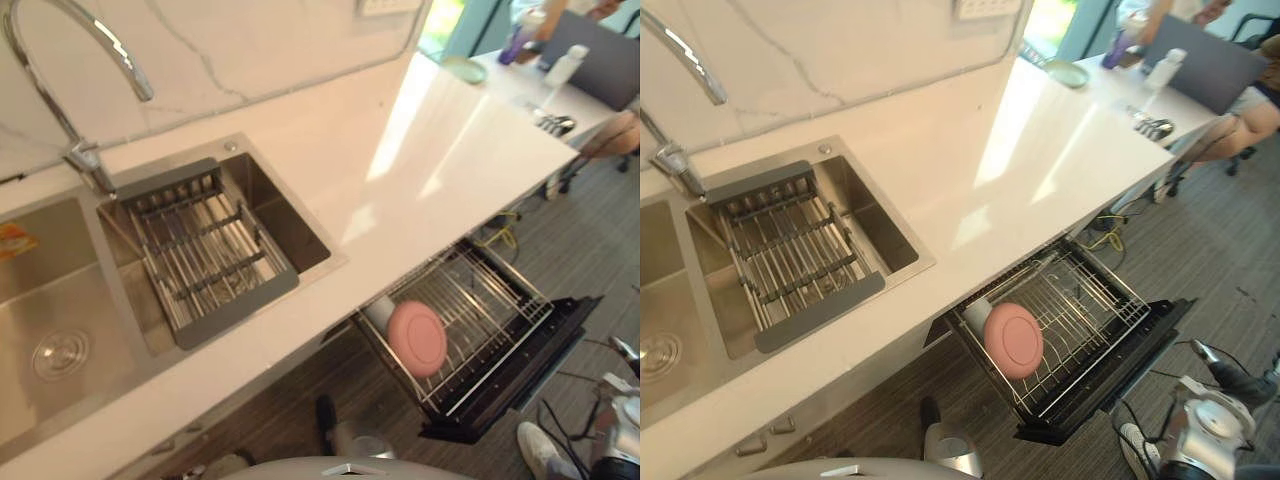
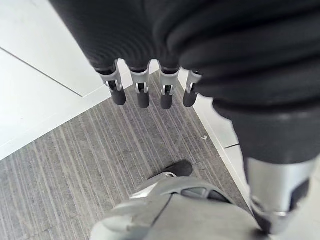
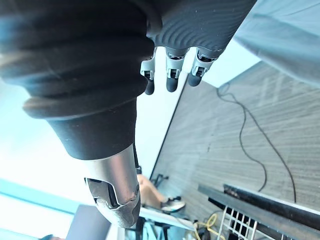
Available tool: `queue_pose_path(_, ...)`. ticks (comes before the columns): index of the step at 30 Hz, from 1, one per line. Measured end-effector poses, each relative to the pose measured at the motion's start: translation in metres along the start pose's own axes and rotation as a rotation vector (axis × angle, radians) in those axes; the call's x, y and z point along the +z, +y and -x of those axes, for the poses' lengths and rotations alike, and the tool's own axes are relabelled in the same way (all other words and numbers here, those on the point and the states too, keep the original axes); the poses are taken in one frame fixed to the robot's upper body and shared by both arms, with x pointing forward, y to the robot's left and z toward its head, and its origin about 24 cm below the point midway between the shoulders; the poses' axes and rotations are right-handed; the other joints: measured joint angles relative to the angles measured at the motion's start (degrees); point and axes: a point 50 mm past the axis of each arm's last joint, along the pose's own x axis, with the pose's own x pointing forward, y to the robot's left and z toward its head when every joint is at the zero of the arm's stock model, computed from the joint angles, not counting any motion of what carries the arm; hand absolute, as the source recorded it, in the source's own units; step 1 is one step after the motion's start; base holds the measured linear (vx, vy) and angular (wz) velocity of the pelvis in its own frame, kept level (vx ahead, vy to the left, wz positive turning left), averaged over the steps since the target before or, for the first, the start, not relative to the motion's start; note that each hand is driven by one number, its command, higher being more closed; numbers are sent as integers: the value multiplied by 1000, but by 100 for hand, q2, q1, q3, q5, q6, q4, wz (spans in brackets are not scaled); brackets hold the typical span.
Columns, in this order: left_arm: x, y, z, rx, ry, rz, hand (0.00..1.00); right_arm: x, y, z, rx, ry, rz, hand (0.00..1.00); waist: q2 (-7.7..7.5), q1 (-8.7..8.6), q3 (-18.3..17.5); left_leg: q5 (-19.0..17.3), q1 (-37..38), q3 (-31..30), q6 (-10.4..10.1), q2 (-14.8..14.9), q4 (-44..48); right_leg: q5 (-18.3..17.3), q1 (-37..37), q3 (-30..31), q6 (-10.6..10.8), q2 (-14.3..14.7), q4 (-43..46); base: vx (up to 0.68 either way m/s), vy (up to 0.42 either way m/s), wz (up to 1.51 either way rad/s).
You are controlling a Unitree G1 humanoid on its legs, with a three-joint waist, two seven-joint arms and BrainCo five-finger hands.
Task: Walk over to the sink, pick up the cup, carry it to the dishwasher, place the cup inside the dishwasher, then close the dishwasher door
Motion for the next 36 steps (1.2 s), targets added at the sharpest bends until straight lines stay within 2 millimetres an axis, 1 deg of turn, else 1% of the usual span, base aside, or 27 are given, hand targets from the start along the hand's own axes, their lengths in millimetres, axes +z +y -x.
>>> queue_pose_path(3, -11, 0, -2, 5, 20, 30, 0, -10, -20, -1, -11, 58, -82, 0, -32, -97, -167, 16, 127, 95, 3, -56, -165, -13, 2, 78, 21, -9, 8, 4, 30, -18)
queue_pose_path(5, -17, -1, -3, 2, 40, 73, 0, -23, -35, 0, -34, 122, -158, 0, -69, -189, -212, 14, 176, 108, 11, -79, -177, -27, 44, 80, 41, -30, 13, 0, 0, 0)
queue_pose_path(7, -17, -4, -3, -4, 42, 121, 0, -30, -41, 3, -43, 156, -235, 0, -58, -208, -219, -2, 160, 105, 19, -106, -166, -29, 32, 74, 46, -53, 15, -41, 24, 0)
queue_pose_path(8, -15, -6, -2, -10, 40, 145, 0, -37, -41, 6, -53, 181, -277, 0, -45, -207, -214, -4, 137, 89, 18, -122, -167, -29, 11, 62, 48, -68, 15, -48, 13, 10)
queue_pose_path(9, -12, -9, -2, -16, 35, 171, 0, -48, -41, 12, -64, 217, -331, 0, 9, -197, -215, 4, 57, 42, 25, -145, -173, -33, -53, 41, 50, -91, 22, -39, 4, 14)
queue_pose_path(10, -10, -9, -2, -16, 33, 184, 0, -55, -39, 16, -68, 233, -357, 0, -15, -190, -218, 38, 54, 26, 51, -164, -205, -33, -56, 16, 51, -106, 18, -38, 0, 25)
queue_pose_path(12, -8, -16, -1, -36, 39, 225, 0, -83, -40, 37, -118, 285, -440, 0, 161, -181, -188, 219, 85, -173, 110, -282, -485, -53, -29, -205, 80, -199, 7, -12, 2, 44)
queue_pose_path(13, -9, -19, -2, -45, 44, 240, 0, -90, -40, 42, -126, 303, -449, 0, 211, -173, -187, 259, 85, -235, 127, -309, -550, -54, -22, -266, 85, -224, 6, 21, 22, 53)
queue_pose_path(14, -9, -24, -2, -63, 51, 267, 0, -107, -37, 52, -131, 355, -468, 0, 303, -124, -168, 338, 100, -337, 156, -356, -656, -58, 2, -358, 92, -259, 4, 39, 31, 46)
queue_pose_path(15, -10, -28, -2, -73, 60, 277, 0, -120, -32, 62, -127, 396, -494, 0, 412, -59, -136, 389, 164, -429, 165, -382, -748, -60, 87, -438, 92, -281, -19, 36, 34, 42)
queue_pose_path(16, -11, -29, -2, -78, 64, 290, 0, -126, -28, 68, -122, 413, -522, 0, 453, -19, -123, 400, 197, -466, 166, -388, -770, -77, 132, -478, 102, -287, -25, 15, 20, 39)
queue_pose_path(17, -13, -28, -2, -77, 71, 307, 0, -138, -19, 78, -109, 457, -562, 0, 495, 41, -115, 403, 211, -585, 163, -392, -771, -118, 211, -588, 126, -310, -26, -4, 8, 42)
queue_pose_path(18, -13, -28, -2, -72, 68, 308, 0, -144, -9, 87, -92, 485, -621, 0, 517, 124, -104, 418, 202, -682, 163, -395, -796, -149, 242, -719, 126, -325, -25, -13, -3, 47)
queue_pose_path(19, -13, -28, -2, -69, 65, 312, 0, -146, -2, 89, -82, 494, -647, 0, 519, 144, -103, 440, 184, -744, 141, -401, -833, -157, 242, -753, 125, -335, -25, -21, -6, 50)
queue_pose_path(21, -11, -29, -2, -69, 56, 332, 0, -150, 0, 92, -123, 494, -741, 0, 474, 230, -16, 585, 157, -905, 123, -424, -989, -188, 238, -910, 115, -353, -29, -19, -4, 43)
queue_pose_path(22, -11, -29, -2, -70, 51, 336, 0, -151, 2, 93, -123, 499, -750, 0, 499, 269, 9, 608, 159, -921, 124, -423, -1036, -188, 240, -929, 115, -351, -27, -31, -10, 25)
queue_pose_path(23, -10, -30, -2, -72, 45, 345, 0, -151, 4, 93, -120, 504, -762, 0, 482, 302, 93, 666, 160, -999, 139, -423, -1068, -187, 243, -1000, 117, -354, -25, -41, -22, 22)
queue_pose_path(25, -8, -29, -2, -71, 38, 358, 0, -151, 12, 95, -91, 516, -755, 0, 438, 313, 231, 751, 143, -1082, 163, -422, -1077, -188, 249, -1076, 115, -361, -10, -39, -27, 21)
queue_pose_path(29, -6, -30, -2, -65, 27, 363, 0, -153, 21, 98, -64, 511, -722, 0, 473, 389, 282, 827, 62, -1288, 161, -425, -1075, -196, 250, -1234, 101, -375, 22, -21, -21, 23)
queue_pose_path(32, -3, -33, -2, -71, 6, 369, 0, -147, 36, 96, -15, 493, -705, 0, 522, 406, 308, 908, -4, -1462, 136, -428, -1075, -226, 251, -1383, 91, -401, 68, -72, -23, 28)
queue_pose_path(33, -2, -34, -1, -73, 1, 369, 0, -144, 42, 95, -3, 486, -715, 0, 559, 406, 330, 938, -39, -1532, 142, -433, -1075, -256, 247, -1440, 96, -413, 72, -107, -22, 33)
queue_pose_path(34, 0, -36, -1, -79, -4, 361, 0, -139, 52, 93, 18, 472, -722, 0, 616, 415, 365, 983, -94, -1631, 119, -438, -1075, -262, 243, -1531, 100, -428, 74, -127, -22, 42)
queue_pose_path(35, 1, -40, -1, -86, -8, 349, 0, -134, 60, 90, 31, 451, -739, 0, 704, 422, 415, 1003, -168, -1712, 85, -439, -1076, -291, 220, -1609, 108, -437, 74, -133, -21, 37)
queue_pose_path(36, 1, -41, 0, -89, -8, 340, 0, -130, 65, 88, 41, 437, -748, 0, 747, 422, 439, 1015, -207, -1746, 76, -438, -1075, -302, 202, -1646, 92, -440, 74, -133, -20, 33)
